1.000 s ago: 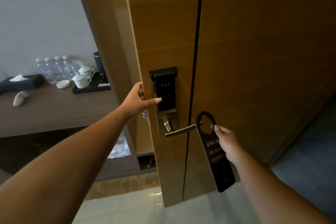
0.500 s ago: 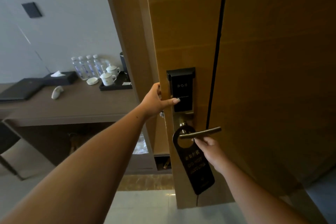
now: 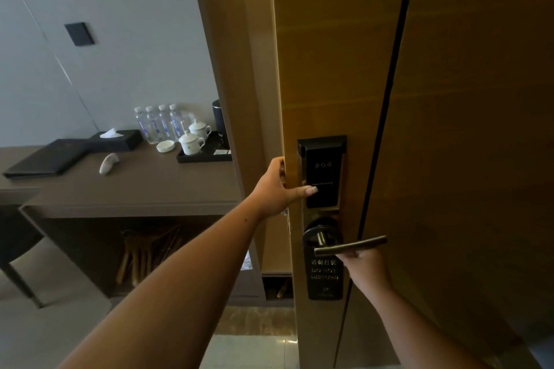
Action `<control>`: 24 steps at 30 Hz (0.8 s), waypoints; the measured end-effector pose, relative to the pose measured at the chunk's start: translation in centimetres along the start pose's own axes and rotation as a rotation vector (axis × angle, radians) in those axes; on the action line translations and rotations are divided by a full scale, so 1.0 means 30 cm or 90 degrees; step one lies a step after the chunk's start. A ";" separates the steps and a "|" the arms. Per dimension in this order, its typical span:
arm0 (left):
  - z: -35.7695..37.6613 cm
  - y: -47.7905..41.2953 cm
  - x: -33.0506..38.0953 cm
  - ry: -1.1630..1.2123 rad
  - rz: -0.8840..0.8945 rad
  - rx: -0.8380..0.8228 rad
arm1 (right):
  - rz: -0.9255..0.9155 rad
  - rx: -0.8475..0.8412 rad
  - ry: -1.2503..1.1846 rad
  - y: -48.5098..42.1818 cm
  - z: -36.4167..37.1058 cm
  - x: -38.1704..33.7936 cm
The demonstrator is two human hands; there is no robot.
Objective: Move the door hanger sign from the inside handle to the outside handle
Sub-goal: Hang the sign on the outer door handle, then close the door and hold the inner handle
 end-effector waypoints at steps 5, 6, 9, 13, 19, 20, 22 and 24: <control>-0.005 -0.023 -0.013 -0.010 0.002 -0.007 | 0.001 -0.002 -0.031 -0.012 0.045 0.016; -0.006 -0.028 -0.014 -0.013 0.006 -0.011 | -0.006 -0.001 -0.039 -0.013 0.045 0.018; -0.009 -0.044 -0.017 -0.013 0.018 -0.019 | -0.006 0.033 -0.009 -0.008 -0.005 0.050; -0.018 -0.066 -0.011 -0.010 0.050 -0.027 | 0.093 0.241 0.013 0.037 -0.191 0.078; -0.029 -0.091 -0.009 -0.005 0.059 -0.042 | -0.010 0.410 -0.037 0.113 -0.258 -0.270; -0.029 -0.092 -0.004 -0.005 0.056 -0.044 | -0.039 0.401 -0.034 0.123 -0.228 -0.345; -0.038 -0.078 -0.002 -0.025 0.057 -0.065 | -0.075 0.396 -0.031 0.151 -0.149 -0.485; -0.036 -0.053 -0.003 -0.038 0.074 -0.077 | -0.095 0.398 -0.012 0.182 -0.098 -0.588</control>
Point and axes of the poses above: each hand's wrist, its own y-axis away from the middle knuckle, its own z-axis out of the palm, x = y × z, the point moved 7 cm from there along -y, towards the middle knuckle, and after that the axes turned 8 degrees about -z, right-handed, at the moved point
